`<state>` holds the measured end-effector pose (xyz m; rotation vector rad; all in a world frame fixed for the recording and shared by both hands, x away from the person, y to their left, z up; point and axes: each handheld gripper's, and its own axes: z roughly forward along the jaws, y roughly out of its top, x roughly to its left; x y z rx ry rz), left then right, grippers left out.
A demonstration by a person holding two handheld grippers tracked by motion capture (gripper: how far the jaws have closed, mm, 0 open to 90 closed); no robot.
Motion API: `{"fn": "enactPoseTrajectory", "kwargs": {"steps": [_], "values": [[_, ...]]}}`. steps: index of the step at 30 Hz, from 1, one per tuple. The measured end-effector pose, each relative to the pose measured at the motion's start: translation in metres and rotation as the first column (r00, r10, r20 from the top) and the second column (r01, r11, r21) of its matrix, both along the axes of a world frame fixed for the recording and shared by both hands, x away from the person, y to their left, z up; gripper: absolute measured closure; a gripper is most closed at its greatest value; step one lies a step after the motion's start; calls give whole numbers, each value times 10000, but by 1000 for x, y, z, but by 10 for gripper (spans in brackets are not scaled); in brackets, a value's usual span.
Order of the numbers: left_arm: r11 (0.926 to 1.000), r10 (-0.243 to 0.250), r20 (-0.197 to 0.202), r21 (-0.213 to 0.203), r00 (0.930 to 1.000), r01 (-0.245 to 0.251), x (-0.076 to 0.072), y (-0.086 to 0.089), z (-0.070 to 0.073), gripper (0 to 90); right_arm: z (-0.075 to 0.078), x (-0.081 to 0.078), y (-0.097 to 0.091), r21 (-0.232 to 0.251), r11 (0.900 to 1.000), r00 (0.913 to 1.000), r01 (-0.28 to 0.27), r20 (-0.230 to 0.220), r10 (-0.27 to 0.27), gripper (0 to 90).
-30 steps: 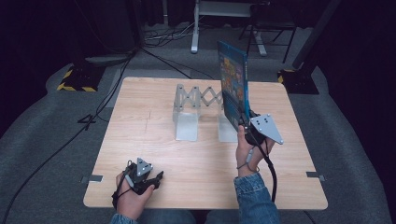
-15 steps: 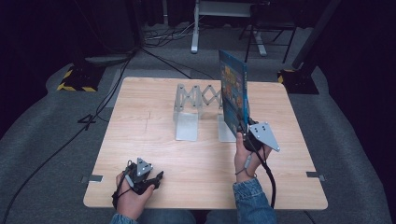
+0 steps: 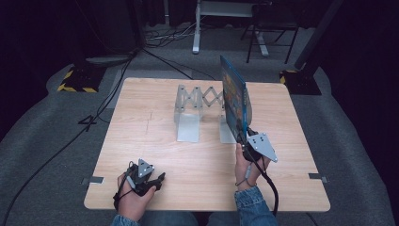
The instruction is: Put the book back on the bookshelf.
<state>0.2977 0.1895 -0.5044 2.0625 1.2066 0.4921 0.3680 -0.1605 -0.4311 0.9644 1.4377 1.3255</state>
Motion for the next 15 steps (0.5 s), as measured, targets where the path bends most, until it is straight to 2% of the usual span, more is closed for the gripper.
{"fn": "enactPoseTrajectory", "kwargs": {"steps": [2, 4, 10, 12, 14, 15], "values": [[10000, -13, 7, 12, 10000, 13, 0, 0, 0, 413, -2, 0, 0, 11, 10000, 9999, 24, -107, -24, 815], [10000, -24, -13, 15, 10000, 24, 1, -1, 0, 412, -7, 3, 1, 163, 9998, 9990, 102, -446, -95, 807], [10000, -59, -53, 12, 10000, 59, 2, -1, 0, 411, -13, 6, 7, 190, 9996, 9959, 225, -880, -208, 791], [10000, -61, -45, 11, 10000, 61, 2, -1, 0, 410, -16, 8, 10, 241, 9990, 9914, 377, -1263, -344, 785], [10000, -51, -24, 8, 10000, 51, 2, -1, 0, 410, -21, 13, 13, 329, 9982, 9828, 493, -1797, -426, 770], [10000, -53, -52, -7, 10000, 53, 2, -1, 0, 410, -21, 13, 13, 329, 9982, 9828, 493, -1797, -426, 770]]}}
